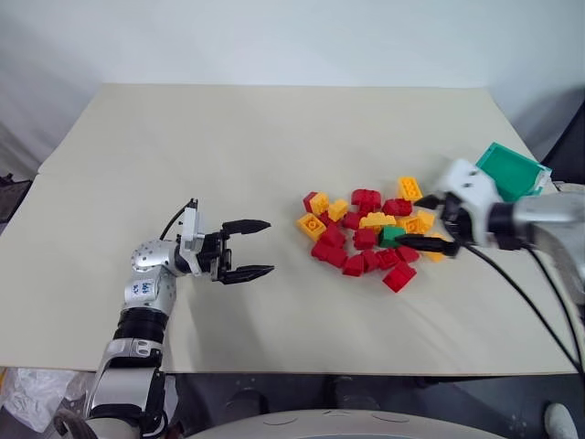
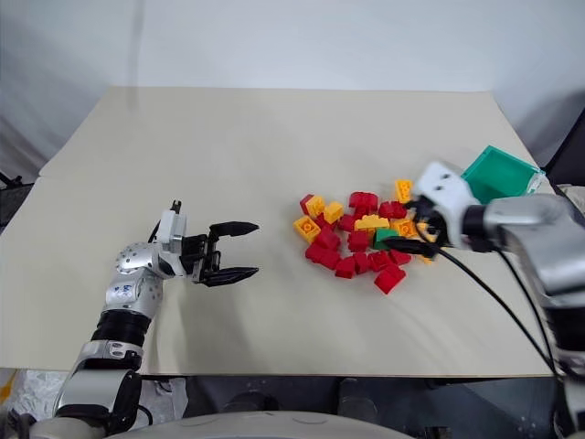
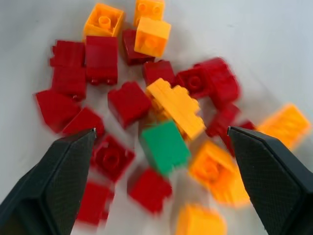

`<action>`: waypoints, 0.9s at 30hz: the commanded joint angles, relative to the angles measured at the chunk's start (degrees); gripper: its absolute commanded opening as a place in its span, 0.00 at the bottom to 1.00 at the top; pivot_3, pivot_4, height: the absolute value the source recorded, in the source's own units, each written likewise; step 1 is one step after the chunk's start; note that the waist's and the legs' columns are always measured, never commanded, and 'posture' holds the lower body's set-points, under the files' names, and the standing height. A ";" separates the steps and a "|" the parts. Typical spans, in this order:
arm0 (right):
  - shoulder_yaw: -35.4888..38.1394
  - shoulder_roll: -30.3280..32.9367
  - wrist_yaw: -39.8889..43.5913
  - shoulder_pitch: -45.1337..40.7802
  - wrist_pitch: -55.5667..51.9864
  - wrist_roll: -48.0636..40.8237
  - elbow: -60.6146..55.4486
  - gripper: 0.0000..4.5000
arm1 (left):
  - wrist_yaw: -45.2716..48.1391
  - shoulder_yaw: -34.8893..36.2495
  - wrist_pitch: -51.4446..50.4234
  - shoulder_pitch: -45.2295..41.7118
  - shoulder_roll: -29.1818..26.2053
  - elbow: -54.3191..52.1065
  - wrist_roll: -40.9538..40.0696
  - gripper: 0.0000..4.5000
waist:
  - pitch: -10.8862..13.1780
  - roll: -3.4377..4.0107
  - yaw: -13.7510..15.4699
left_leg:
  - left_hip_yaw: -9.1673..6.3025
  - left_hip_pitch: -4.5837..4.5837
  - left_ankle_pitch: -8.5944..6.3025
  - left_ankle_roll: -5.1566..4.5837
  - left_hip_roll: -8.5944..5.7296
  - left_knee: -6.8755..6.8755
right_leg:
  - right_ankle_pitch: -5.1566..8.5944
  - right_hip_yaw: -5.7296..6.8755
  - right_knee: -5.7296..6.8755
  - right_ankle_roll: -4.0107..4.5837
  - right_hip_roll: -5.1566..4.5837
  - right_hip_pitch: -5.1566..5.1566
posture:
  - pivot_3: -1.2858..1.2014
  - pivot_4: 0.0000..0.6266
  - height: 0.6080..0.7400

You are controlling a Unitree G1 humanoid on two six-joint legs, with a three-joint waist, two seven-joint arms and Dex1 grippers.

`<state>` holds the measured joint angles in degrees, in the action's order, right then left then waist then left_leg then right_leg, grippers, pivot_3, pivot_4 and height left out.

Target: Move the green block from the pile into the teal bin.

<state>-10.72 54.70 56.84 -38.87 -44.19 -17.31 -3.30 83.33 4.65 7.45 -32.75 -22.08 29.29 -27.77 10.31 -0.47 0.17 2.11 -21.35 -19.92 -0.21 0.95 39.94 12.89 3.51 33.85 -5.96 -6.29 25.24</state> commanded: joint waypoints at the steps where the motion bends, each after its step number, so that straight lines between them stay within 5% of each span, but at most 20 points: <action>1: -4.07 -1.53 1.78 -4.28 1.55 4.66 6.47 1.00 | -1.03 0.95 0.73 0.74 -0.17 -2.60 -0.40 1.00 | 0.00 0.00 0.26 | 0.00 -0.09 0.00 0.01 -0.01 0.00 | 0.00 0.01 -0.01 0.00 0.00 0.07 | 0.52 0.24 1.00; 13: -13.51 -5.45 9.04 -11.58 2.96 15.39 18.72 1.00 | -3.98 1.58 0.22 5.87 -0.50 -8.23 -0.91 1.00 | 0.00 0.01 -0.23 | 0.29 -0.18 -0.01 0.03 -0.07 0.04 | -0.03 -0.02 -0.12 -0.06 -0.11 0.15 | 0.52 0.24 1.00; 27: -10.28 -9.44 9.14 -9.10 -2.76 14.93 13.79 1.00 | -5.15 0.97 0.35 5.86 0.28 -8.74 -0.75 1.00 | -0.01 0.01 -0.33 | 0.29 -0.04 -0.01 0.05 -0.02 0.06 | -0.03 -0.05 0.07 -0.05 -0.08 0.14 | 0.52 0.24 1.00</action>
<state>-21.94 45.74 66.47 -48.18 -46.69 -2.12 9.64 78.35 5.59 7.46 -26.39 -21.94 22.33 -27.82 10.30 -0.46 -0.16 2.39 -21.39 -19.93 -0.15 0.93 40.00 12.86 3.47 33.93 -6.01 -6.36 25.38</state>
